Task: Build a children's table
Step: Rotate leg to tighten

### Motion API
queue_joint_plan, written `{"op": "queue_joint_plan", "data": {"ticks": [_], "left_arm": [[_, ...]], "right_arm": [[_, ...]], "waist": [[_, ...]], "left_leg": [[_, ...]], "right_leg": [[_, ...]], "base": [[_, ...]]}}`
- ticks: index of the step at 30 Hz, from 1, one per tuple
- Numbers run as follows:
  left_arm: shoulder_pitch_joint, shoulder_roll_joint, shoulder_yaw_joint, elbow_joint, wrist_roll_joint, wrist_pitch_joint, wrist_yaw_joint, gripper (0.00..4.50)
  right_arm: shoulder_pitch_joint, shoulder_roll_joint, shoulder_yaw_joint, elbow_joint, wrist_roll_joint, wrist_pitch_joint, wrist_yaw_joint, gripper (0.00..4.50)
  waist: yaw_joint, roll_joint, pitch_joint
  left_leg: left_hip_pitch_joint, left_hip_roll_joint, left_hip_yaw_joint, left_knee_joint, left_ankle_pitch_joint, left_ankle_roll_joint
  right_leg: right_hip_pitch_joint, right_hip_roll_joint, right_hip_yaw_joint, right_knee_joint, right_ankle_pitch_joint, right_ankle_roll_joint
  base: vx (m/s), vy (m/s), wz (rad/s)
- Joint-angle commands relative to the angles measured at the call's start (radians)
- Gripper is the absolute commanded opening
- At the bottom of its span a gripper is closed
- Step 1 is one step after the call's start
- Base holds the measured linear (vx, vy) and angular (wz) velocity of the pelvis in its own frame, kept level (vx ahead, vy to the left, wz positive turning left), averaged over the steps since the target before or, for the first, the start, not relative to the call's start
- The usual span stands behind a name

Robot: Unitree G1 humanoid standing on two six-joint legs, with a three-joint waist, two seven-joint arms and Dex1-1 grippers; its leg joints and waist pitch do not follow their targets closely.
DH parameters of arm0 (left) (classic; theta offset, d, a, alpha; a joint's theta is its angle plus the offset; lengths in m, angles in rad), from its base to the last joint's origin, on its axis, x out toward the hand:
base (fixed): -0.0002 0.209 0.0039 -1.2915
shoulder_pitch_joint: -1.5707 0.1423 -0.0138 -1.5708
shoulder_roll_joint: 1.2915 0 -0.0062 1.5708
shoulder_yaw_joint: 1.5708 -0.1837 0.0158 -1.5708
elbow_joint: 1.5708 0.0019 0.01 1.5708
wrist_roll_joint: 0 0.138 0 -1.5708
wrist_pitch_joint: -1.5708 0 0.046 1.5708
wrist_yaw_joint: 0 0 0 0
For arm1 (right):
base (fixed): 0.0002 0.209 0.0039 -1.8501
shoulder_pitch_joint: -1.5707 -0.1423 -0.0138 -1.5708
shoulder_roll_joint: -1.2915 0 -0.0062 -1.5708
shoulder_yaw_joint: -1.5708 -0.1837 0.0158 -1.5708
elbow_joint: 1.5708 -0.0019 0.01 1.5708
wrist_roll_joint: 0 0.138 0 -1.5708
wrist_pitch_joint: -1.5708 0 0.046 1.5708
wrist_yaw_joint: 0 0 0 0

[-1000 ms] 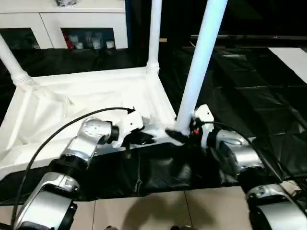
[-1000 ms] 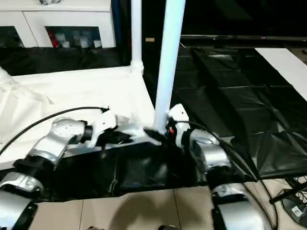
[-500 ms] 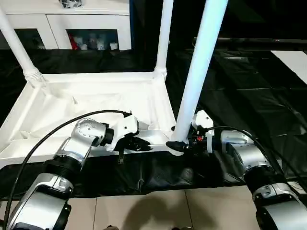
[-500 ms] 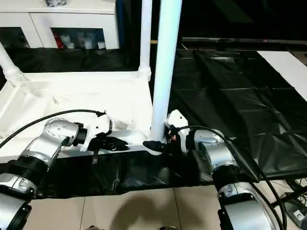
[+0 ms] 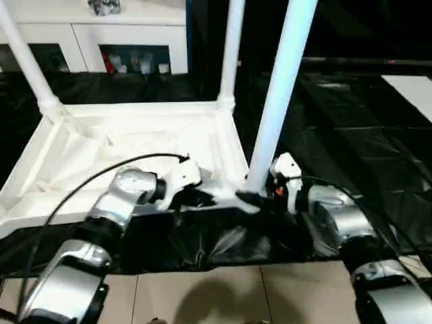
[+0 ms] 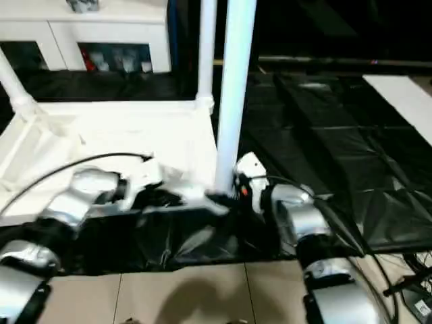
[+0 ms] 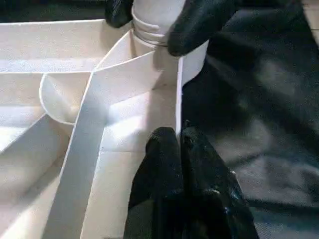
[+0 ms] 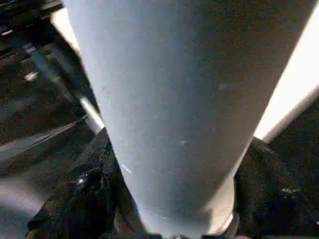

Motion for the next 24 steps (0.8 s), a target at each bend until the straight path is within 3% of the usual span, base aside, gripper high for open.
{"op": "queue_joint_plan", "data": {"ticks": [1, 4, 6, 7, 8, 12, 15, 18, 19, 21, 22, 24], "left_arm": [[-0.026, -0.082, -0.009, 0.000, 0.010, 0.028, 0.128, 0.00], [-0.030, -0.206, -0.024, 0.004, 0.022, 0.064, 0.247, 0.00], [-0.031, -0.231, -0.045, 0.012, 0.040, 0.054, 0.263, 0.00], [-0.032, -0.232, -0.048, 0.015, 0.043, 0.050, 0.265, 0.00], [-0.034, -0.234, -0.053, 0.021, 0.049, 0.040, 0.270, 0.00], [-0.039, -0.202, -0.053, 0.025, 0.051, 0.007, 0.233, 0.00], [-0.030, -0.154, -0.050, 0.007, 0.043, -0.023, 0.165, 0.00], [-0.014, -0.091, -0.055, -0.013, 0.036, -0.058, 0.073, 0.00], [-0.012, -0.074, -0.057, -0.012, 0.038, -0.063, 0.054, 0.00], [-0.007, -0.054, -0.053, -0.014, 0.037, -0.070, 0.028, 0.00], [0.002, -0.021, -0.047, -0.019, 0.021, -0.085, -0.029, 0.00], [0.005, -0.002, -0.045, -0.020, 0.013, -0.092, -0.061, 0.00]], "right_arm": [[0.019, 0.079, 0.029, 0.020, -0.008, 0.009, -0.092, 2.67], [-0.019, 0.202, -0.008, 0.097, -0.018, -0.031, -0.361, 2.67], [-0.043, 0.250, -0.015, 0.119, -0.013, -0.058, -0.415, 2.67], [-0.046, 0.255, -0.013, 0.119, -0.016, -0.063, -0.418, 2.67], [-0.050, 0.266, -0.007, 0.115, -0.026, -0.074, -0.426, 3.02], [-0.046, 0.261, -0.015, 0.078, -0.003, -0.091, -0.348, 3.39], [-0.023, 0.209, -0.009, 0.036, 0.006, -0.087, -0.237, 3.74], [-0.001, 0.140, 0.012, 0.002, 0.006, -0.092, -0.112, 3.83], [0.004, 0.120, 0.020, -0.008, 0.005, -0.098, -0.076, 3.83], [0.007, 0.097, 0.032, -0.009, 0.012, -0.107, -0.034, 3.83], [0.016, 0.054, 0.053, -0.027, 0.025, -0.110, 0.055, 3.83], [0.022, 0.031, 0.066, -0.038, 0.030, -0.107, 0.107, 3.83]], "waist": [[-0.009, 0.004, -0.048], [-0.029, 0.012, -0.047], [-0.038, 0.013, -0.049], [-0.042, 0.012, -0.050], [-0.042, 0.011, -0.049], [-0.042, 0.010, -0.048], [-0.042, 0.008, -0.050], [-0.038, 0.006, -0.055], [-0.039, 0.006, -0.055], [-0.039, 0.006, -0.058], [-0.034, 0.007, -0.061], [-0.026, 0.009, -0.065]], "left_leg": [[0.019, 0.025, -0.022, -0.074, -0.379, 0.001], [0.026, 0.023, -0.026, -0.077, -0.424, -0.013], [0.021, 0.021, -0.030, -0.079, -0.431, -0.009], [0.016, 0.021, -0.031, -0.081, -0.436, -0.002], [0.024, 0.018, -0.026, -0.076, -0.454, 0.012], [0.022, 0.017, -0.025, -0.075, -0.452, 0.026], [0.013, 0.018, -0.027, -0.079, -0.431, 0.037], [0.005, 0.022, -0.024, -0.080, -0.377, 0.054], [0.000, 0.024, -0.023, -0.081, -0.353, 0.057], [0.002, 0.026, -0.019, -0.079, -0.327, 0.058], [0.006, 0.026, -0.013, -0.075, -0.294, 0.069], [-0.002, 0.028, -0.009, -0.072, -0.241, 0.088]], "right_leg": [[0.033, -0.060, 0.042, -0.104, -0.564, -0.117], [0.029, -0.057, 0.033, -0.118, -0.592, -0.101], [0.036, -0.056, 0.028, -0.117, -0.584, -0.099], [0.037, -0.055, 0.028, -0.119, -0.576, -0.095], [0.028, -0.055, 0.030, -0.124, -0.577, -0.097], [0.028, -0.055, 0.030, -0.128, -0.594, -0.090], [0.035, -0.057, 0.032, -0.125, -0.581, -0.089], [0.043, -0.059, 0.041, -0.111, -0.502, -0.117], [0.047, -0.058, 0.043, -0.103, -0.450, -0.139], [0.046, -0.056, 0.046, -0.093, -0.379, -0.173], [0.050, -0.055, 0.047, -0.085, -0.307, -0.208], [0.060, -0.052, 0.045, -0.072, -0.230, -0.230]], "base": [[0.000, 0.000, 0.00], [0.000, 0.000, 0.00], [0.000, 0.000, 0.00], [0.000, 0.000, 0.00], [0.000, 0.000, 0.00], [0.000, 0.000, 0.00], [0.000, 0.000, 0.00], [0.000, 0.000, 0.00], [0.000, 0.000, 0.00], [0.000, 0.000, 0.00], [0.000, 0.000, 0.00], [0.025, -0.008, 0.01]]}}
